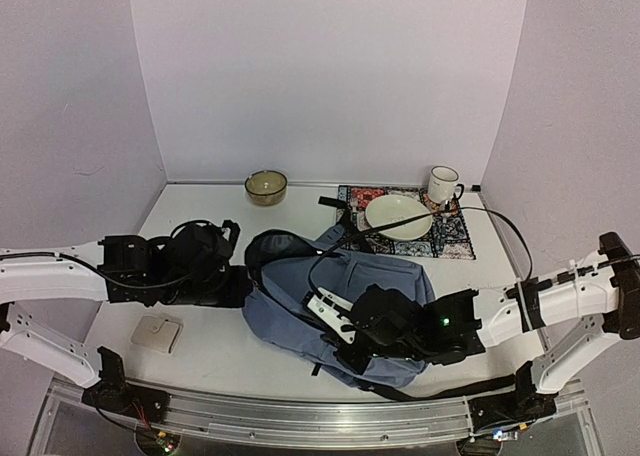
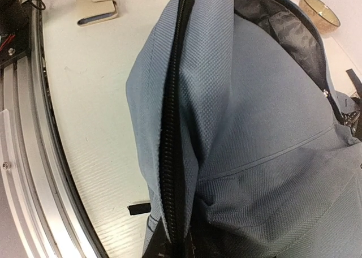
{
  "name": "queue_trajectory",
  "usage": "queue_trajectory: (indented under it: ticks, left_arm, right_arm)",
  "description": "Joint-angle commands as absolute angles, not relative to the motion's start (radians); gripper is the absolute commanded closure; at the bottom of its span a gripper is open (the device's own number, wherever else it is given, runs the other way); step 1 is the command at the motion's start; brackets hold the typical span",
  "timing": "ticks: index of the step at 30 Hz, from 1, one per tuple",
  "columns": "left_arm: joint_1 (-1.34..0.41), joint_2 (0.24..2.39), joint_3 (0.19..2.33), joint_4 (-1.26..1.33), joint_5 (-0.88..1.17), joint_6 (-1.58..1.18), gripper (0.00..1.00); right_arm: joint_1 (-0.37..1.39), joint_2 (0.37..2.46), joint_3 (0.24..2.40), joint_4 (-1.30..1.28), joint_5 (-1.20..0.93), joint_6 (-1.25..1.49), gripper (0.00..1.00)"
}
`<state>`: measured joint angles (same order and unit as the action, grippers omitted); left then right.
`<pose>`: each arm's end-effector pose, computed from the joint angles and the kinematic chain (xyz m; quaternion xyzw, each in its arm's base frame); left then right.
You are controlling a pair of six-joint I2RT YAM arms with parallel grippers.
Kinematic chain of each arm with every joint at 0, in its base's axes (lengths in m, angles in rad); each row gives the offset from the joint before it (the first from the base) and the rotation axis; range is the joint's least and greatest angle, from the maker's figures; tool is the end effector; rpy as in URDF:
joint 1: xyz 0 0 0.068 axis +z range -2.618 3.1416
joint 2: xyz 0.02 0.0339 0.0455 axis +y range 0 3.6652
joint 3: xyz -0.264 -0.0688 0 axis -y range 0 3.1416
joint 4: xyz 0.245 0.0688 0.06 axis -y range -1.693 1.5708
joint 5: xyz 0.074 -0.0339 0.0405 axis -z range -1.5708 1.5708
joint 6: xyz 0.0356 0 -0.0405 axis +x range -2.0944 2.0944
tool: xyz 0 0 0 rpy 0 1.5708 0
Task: Pack the student bag
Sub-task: Zip the largest pocket of the bag in the student bag, then hold the largest pocket of the student bag.
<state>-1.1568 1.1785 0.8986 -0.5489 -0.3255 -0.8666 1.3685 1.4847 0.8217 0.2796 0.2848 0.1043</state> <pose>0.1085 -0.2187 0.2680 0.0748 0.9185 -0.2232 0.3178 0.0756 0.3189 0.2326 -0.4207 0.7089 0.2848 0.4893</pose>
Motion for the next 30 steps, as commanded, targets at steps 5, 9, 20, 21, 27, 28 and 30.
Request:
queue_trajectory:
  ticks: [5, 9, 20, 21, 27, 28, 30]
  left_arm:
    - [-0.888, 1.163, 0.905, -0.61, -0.437, -0.659, 1.0]
    - [-0.835, 1.168, 0.883, -0.599, -0.36, -0.612, 1.0]
    - [-0.868, 1.059, 0.758, -0.374, 0.167, -0.651, 1.0]
    - [-0.881, 1.055, 0.754, -0.363, 0.178, -0.66, 1.0]
    - [-0.988, 1.062, 0.76, -0.314, 0.185, -0.697, 1.0]
    - [-0.999, 1.065, 0.767, -0.309, 0.185, -0.699, 1.0]
    - [-1.013, 1.066, 0.777, -0.304, 0.185, -0.7, 1.0]
  right_arm:
    - [1.374, 1.358, 0.749, 0.108, 0.389, 0.129, 1.0]
    - [1.373, 1.304, 0.733, 0.1, 0.452, 0.154, 0.99]
    - [1.374, 1.358, 0.868, 0.141, 0.201, 0.225, 0.48]
    - [1.375, 1.366, 0.883, 0.148, 0.188, 0.233, 0.45]
    - [1.375, 1.443, 0.96, 0.252, 0.156, 0.274, 0.35]
    - [1.375, 1.464, 0.979, 0.26, 0.161, 0.279, 0.35]
    - [1.375, 1.515, 1.019, 0.264, 0.179, 0.285, 0.34]
